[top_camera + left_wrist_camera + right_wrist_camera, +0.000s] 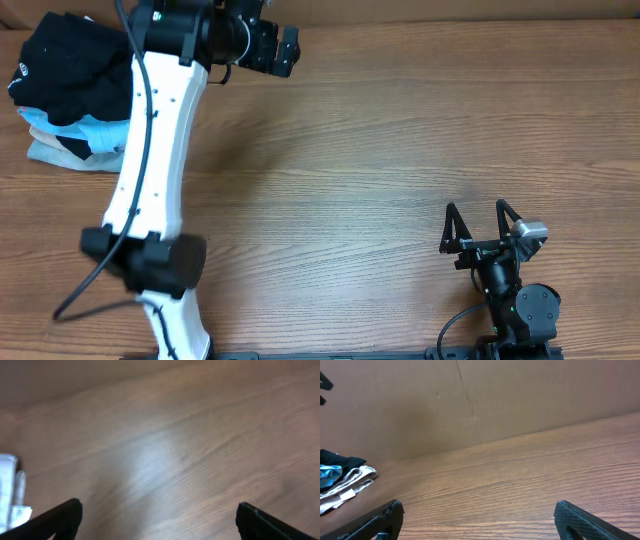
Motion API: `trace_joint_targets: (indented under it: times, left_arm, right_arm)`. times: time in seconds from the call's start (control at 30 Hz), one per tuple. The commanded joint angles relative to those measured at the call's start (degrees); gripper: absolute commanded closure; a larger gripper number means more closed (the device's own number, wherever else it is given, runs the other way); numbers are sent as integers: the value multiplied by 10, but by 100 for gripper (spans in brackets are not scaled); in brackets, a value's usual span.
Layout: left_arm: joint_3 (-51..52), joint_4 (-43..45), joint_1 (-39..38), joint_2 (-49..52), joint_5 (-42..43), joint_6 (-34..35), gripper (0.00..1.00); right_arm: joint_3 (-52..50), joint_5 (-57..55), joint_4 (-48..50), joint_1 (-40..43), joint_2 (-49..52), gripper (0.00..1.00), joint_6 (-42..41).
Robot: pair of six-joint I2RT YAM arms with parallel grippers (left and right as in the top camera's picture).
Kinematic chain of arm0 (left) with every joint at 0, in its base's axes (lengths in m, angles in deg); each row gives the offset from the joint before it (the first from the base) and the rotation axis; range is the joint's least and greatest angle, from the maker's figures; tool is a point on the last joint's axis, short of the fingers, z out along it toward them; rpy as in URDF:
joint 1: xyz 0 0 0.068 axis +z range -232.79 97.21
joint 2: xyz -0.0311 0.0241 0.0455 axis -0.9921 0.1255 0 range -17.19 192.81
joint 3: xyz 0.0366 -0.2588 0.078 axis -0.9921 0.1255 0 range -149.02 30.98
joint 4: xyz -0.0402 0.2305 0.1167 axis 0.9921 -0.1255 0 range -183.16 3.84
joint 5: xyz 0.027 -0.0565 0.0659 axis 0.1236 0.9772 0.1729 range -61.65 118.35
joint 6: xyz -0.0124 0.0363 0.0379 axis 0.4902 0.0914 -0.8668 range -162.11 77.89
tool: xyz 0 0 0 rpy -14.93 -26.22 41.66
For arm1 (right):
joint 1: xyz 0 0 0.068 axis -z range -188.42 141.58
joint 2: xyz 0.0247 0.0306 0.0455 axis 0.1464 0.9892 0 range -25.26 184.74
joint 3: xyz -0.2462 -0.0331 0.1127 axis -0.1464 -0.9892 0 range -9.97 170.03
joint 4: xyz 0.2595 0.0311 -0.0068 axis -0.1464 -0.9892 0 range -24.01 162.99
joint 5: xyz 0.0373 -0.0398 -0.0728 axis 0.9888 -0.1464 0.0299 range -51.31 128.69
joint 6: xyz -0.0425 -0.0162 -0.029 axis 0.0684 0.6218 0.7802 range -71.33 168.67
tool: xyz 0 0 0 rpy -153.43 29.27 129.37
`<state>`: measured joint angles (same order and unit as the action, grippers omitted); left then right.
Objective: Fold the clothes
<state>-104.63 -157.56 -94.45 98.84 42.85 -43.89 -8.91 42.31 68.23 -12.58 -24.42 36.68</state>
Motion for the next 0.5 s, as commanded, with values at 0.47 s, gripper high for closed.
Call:
trace_joint_targets:
  times: [0.47]
  left_arm:
    - [781, 429, 56, -614, -50, -60, 0]
  right_arm:
    - [-6, -6, 3, -3, -7, 0, 0]
